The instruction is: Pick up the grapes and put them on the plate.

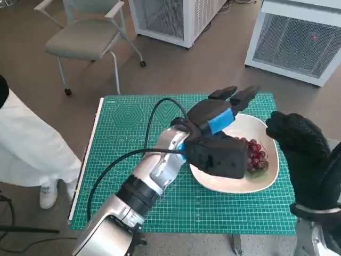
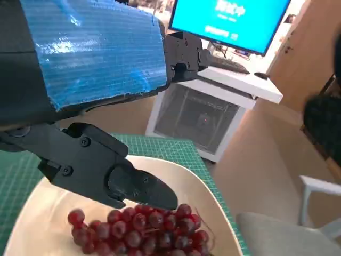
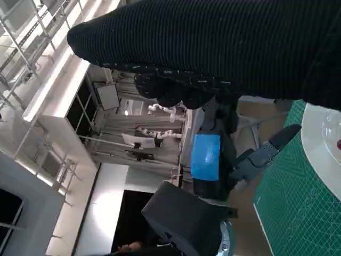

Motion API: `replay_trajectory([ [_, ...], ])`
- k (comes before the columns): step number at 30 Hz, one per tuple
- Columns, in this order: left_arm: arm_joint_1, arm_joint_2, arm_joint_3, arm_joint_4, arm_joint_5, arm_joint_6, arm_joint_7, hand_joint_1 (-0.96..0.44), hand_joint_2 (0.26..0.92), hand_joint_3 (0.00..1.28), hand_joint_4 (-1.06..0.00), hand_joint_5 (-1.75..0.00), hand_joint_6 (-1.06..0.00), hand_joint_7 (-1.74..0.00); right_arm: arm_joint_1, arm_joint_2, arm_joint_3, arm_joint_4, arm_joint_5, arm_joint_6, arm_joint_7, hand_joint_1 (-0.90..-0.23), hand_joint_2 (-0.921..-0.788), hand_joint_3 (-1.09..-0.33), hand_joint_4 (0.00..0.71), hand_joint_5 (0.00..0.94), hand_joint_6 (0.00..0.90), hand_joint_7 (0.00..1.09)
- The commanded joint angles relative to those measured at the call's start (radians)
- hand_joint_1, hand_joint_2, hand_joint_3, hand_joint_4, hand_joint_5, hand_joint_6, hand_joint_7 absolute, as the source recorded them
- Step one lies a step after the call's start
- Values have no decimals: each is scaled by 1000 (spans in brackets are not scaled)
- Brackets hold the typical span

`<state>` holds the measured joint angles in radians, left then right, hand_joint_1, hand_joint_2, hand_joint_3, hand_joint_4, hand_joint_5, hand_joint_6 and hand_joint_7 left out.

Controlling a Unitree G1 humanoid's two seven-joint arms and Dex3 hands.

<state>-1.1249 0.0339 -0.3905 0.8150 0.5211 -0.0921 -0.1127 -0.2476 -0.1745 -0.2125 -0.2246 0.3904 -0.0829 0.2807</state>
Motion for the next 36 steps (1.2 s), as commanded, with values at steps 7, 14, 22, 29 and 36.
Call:
replay_trajectory([
  [7,81,111,135,-70,-145,-69,-46,-460,874,8,-1,0,-70,-31,28,7,7,-5,1,10,-6,-360,-921,-596,465,722,253,946],
  [14,210,159,290,-121,-341,-154,-99,-482,896,5,-62,-9,-150,-37,29,2,2,-3,8,12,-1,-360,-921,-596,465,721,253,946],
  [22,374,149,455,-217,-595,-151,-178,-437,903,2,-92,-8,-171,-21,23,-1,4,1,11,18,3,-360,-921,-595,466,720,254,946],
  [29,493,156,512,-333,-748,-83,-287,-397,903,0,-159,-19,-198,-19,19,-2,10,-1,13,24,5,-360,-921,-597,465,719,253,946],
  [36,580,187,529,-411,-809,-50,-382,-327,904,1,-263,-15,-281,-21,10,-8,9,9,21,30,14,-360,-921,-596,465,720,254,946],
])
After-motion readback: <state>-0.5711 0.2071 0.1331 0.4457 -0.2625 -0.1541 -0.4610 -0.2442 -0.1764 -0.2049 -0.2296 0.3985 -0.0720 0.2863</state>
